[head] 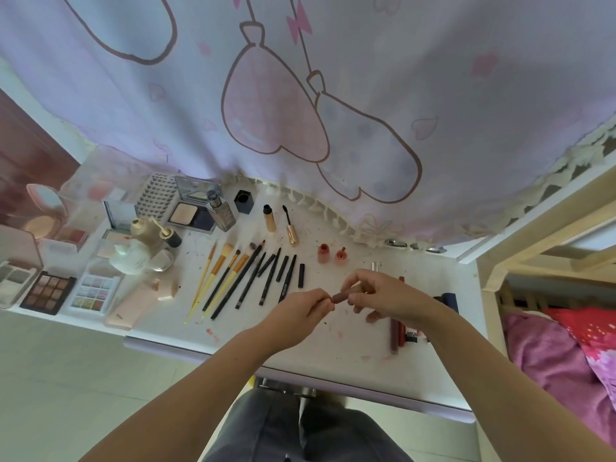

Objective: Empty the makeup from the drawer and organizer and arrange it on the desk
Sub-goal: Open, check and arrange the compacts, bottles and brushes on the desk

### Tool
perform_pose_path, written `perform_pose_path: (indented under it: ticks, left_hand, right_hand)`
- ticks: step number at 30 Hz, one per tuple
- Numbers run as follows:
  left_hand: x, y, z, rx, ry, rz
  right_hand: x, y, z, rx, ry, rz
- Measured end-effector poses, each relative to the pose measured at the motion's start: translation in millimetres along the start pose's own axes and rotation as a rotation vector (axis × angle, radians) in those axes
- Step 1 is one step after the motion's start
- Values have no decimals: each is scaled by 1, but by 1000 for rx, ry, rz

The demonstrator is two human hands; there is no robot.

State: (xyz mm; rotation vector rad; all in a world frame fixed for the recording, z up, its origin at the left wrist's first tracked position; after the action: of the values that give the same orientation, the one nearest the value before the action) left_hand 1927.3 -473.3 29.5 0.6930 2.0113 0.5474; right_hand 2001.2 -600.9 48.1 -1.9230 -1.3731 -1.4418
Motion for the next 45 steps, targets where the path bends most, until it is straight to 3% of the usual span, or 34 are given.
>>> perform_pose_path:
  ticks: [4, 10, 16, 20, 24, 28, 32, 36, 45]
  left_hand:
    - [2, 3, -3, 1, -6, -19]
    - [9, 10, -1, -6, 57, -75]
    - [25, 2, -1, 51, 110, 14]
    - [46, 2, -2, 60, 190, -198]
    - [37, -4, 2, -25, 233, -386]
    - [25, -3, 17, -242, 305, -208]
    - [18, -2, 32, -442, 284, 253]
    - [24, -6, 38, -441, 284, 506]
    - [45, 3, 38, -443, 270, 632]
  right_hand:
    - [-2, -6, -1, 31, -103, -79]
    - [2, 13, -5, -93, -17, 94]
    - [-19, 38, -20, -209, -101, 103]
    - [-39, 59, -44, -372, -156, 313]
    - [-46, 31, -45, -391, -214, 384]
    - [-51, -21, -24, -454, -255, 277]
    - [-53, -54, -12, -602, -273, 274]
    - [-53, -58, -3, -681, -245, 60]
    - [-44, -65, 27, -550, -253, -393]
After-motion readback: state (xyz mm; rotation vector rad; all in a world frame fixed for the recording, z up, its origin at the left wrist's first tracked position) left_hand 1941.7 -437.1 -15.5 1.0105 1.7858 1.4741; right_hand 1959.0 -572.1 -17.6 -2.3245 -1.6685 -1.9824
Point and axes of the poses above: each hand's wrist, its own z-axis towards the middle knuckle, its own y-axis out of the back of the hand, x = y × z, the point moved 6 cm from there along z, towards the middle knuckle, and after that the axes turned 14 degrees about y, right-handed, at the moved point
